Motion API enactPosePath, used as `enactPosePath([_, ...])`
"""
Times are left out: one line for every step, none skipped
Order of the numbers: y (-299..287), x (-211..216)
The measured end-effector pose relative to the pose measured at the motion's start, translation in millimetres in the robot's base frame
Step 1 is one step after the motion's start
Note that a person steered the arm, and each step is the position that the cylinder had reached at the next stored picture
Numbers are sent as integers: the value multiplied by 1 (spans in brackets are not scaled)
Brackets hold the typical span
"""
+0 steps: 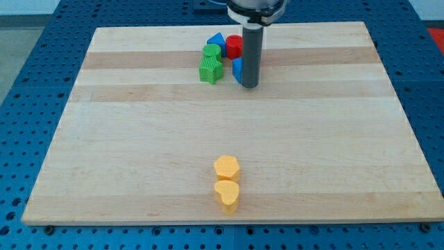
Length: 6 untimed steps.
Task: Push the yellow hexagon to the bottom of the green star
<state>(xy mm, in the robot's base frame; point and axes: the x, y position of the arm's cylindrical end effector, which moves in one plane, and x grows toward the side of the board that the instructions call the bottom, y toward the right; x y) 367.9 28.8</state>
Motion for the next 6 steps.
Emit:
enactPosePath([-9,0])
enactPosePath([-12,0])
enactPosePath([-12,2])
enactPosePath([-3,17])
enactPosePath([29,33])
enactPosePath([76,56])
